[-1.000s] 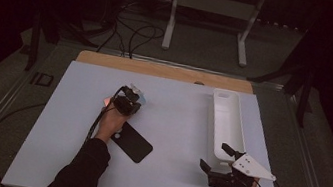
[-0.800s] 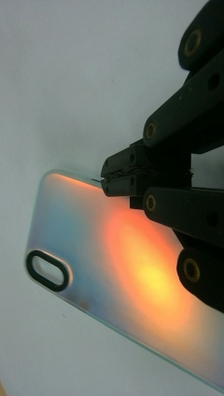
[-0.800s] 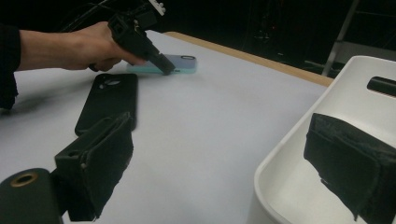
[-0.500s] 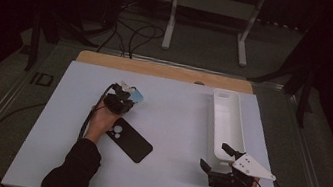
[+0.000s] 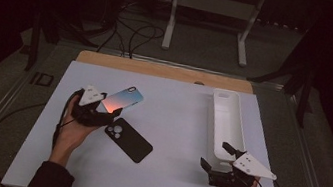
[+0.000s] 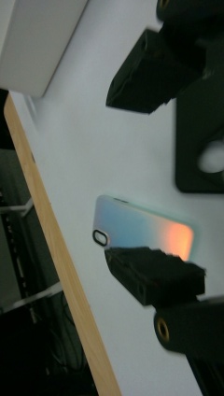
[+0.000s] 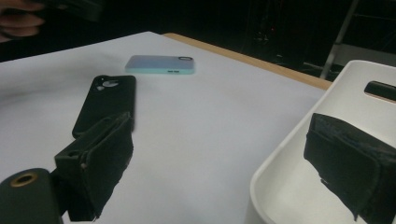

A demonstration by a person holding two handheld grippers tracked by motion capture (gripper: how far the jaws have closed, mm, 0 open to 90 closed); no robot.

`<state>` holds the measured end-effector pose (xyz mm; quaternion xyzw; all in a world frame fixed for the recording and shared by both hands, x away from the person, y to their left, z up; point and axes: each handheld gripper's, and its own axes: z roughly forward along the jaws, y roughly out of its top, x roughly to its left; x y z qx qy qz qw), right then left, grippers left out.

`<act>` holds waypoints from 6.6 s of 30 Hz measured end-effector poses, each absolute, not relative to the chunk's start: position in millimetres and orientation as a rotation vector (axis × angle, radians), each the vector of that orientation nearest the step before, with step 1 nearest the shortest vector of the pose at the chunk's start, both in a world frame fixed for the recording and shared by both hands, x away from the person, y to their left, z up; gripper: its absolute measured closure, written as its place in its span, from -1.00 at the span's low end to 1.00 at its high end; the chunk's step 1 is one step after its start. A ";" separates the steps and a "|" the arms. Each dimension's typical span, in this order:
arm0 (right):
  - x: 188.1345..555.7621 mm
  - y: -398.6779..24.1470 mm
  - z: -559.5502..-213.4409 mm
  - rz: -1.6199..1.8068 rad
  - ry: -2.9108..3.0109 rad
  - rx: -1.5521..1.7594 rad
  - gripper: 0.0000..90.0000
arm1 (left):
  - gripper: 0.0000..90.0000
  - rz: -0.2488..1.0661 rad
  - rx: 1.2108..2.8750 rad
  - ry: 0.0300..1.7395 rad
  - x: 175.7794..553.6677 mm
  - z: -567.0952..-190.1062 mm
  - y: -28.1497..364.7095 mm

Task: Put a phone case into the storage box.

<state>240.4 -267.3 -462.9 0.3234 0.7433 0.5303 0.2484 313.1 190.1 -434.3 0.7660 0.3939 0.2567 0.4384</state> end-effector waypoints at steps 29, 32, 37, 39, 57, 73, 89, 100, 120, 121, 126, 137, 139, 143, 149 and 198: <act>240.3 -271.6 -466.8 1.500 1.980 0.902 -0.82 | -1.00 0.669 1.783 1.029 219.3 -467.4 253.4; 240.8 -271.2 -467.7 1.494 1.985 0.897 -0.82 | -1.00 0.666 1.776 1.042 220.2 -466.8 253.6; 241.6 -270.8 -468.6 1.485 1.999 0.898 -0.82 | -1.00 0.677 1.799 1.047 223.8 -462.1 252.0; 241.5 -270.8 -468.4 1.482 1.999 0.898 -0.82 | -1.00 0.676 1.808 1.056 229.1 -456.5 251.3; 241.6 -274.2 -466.0 1.480 1.985 0.908 -0.82 | -1.00 0.674 1.893 1.014 299.8 -424.7 235.6; 241.1 -273.6 -464.4 1.478 1.991 0.907 -0.82 | -1.00 0.639 1.959 1.035 345.8 -433.5 226.1; 241.2 -270.9 -465.5 1.475 2.003 0.901 -0.82 | -1.00 0.604 2.009 1.085 383.6 -445.2 216.5; 241.3 -272.9 -465.1 1.479 1.997 0.904 -0.82 | -1.00 0.567 2.074 1.113 409.8 -460.7 197.1; 240.8 -278.5 -463.3 1.487 1.981 0.915 -0.82 | -0.97 0.478 2.135 1.222 445.0 -499.1 185.6; 240.9 -278.9 -463.5 1.490 1.979 0.915 -0.82 | -0.96 0.465 2.143 1.232 447.5 -501.8 186.7; 241.0 -279.7 -463.7 1.490 1.978 0.919 -0.82 | -0.94 0.432 2.181 1.235 450.3 -508.3 186.4; 241.2 -279.8 -463.8 1.491 1.979 0.918 -0.82 | -0.80 0.336 2.208 1.238 453.5 -518.6 181.8; 241.2 -280.2 -463.7 1.492 1.978 0.920 -0.82 | -0.78 0.359 2.238 1.235 453.4 -522.3 178.3; 241.3 -279.5 -464.0 1.490 1.982 0.920 -0.82 | -0.78 0.374 2.260 1.233 453.5 -522.3 175.9; 241.1 -278.9 -463.7 1.487 1.984 0.915 -0.82 | -0.76 0.353 2.300 1.261 453.9 -519.2 173.1; 245.9 -269.9 -457.2 1.468 2.022 0.916 -0.82 | -0.63 0.504 2.136 1.024 373.5 -430.6 160.6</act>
